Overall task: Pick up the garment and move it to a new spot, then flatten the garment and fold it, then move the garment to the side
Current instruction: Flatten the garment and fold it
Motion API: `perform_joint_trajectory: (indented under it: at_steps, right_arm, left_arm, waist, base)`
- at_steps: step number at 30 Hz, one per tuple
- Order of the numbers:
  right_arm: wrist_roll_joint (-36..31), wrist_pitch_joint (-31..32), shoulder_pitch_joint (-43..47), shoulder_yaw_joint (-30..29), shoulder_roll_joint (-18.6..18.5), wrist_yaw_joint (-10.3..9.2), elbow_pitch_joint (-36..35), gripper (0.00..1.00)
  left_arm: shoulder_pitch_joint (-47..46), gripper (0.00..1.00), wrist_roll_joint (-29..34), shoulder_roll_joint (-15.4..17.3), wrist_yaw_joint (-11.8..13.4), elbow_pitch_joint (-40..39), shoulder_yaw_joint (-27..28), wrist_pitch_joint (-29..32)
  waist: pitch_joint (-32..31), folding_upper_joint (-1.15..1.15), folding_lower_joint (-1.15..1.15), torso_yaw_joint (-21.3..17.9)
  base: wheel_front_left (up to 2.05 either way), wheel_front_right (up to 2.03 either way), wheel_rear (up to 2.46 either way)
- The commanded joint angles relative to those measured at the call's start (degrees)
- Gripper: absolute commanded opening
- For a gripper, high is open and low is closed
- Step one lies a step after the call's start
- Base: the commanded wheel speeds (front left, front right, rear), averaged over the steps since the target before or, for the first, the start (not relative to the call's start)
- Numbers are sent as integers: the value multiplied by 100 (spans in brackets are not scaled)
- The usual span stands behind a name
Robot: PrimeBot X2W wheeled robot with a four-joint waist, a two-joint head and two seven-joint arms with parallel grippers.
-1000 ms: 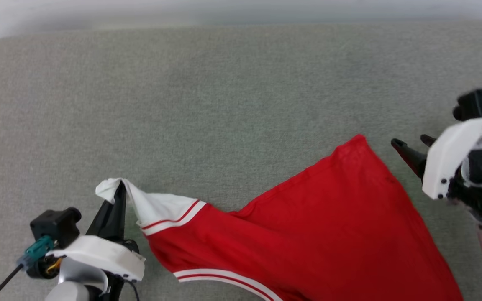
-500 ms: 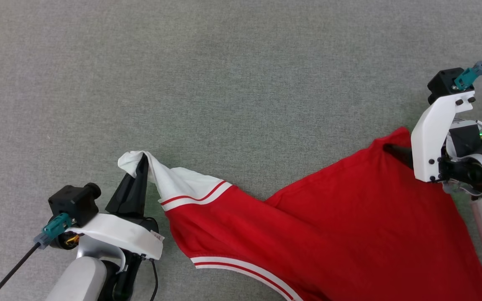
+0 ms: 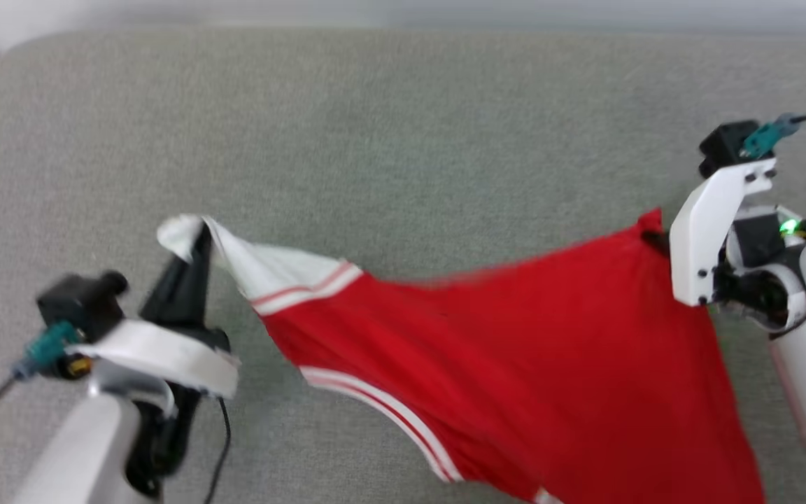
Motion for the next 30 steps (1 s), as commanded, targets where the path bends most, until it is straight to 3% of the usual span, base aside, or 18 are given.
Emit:
perform_joint_trajectory:
  at_steps: [1, 6, 14, 24, 30]
  right_arm:
    - [-4, -129, -143, -30, -26, -2, 28, 0]
    - [33, -602, -530, -166, 60, -2, 212, 0]
    - [-464, -1585, -1535, -502, 264, -2, 665, 0]
    - [-1086, -2834, -3282, -1037, 428, -3, 969, 0]
    - [-1277, -3085, -4344, -1119, 367, -4, 955, 0]
  left_arm:
    - [-195, 0, -23, 32, -7, -1, 71, 9]
    - [-1033, 0, -154, 147, -124, 330, 213, 259]
    - [-3000, 0, -172, 212, -512, 1734, 195, 635]
    - [-5614, 0, 214, 316, -720, 3024, 164, 347]
    - [-6937, 0, 303, 490, -858, 3351, 114, 381]
  waist:
    - [-237, 0, 0, -137]
    - [-536, 0, 0, -351]
    - [-604, 0, 0, -641]
    - [39, 0, 0, -867]
    - [660, 0, 0, -894]
  base:
    - [0, 0, 0]
    - [0, 0, 0]
    - [0, 0, 0]
    - [0, 0, 0]
    - [0, 0, 0]
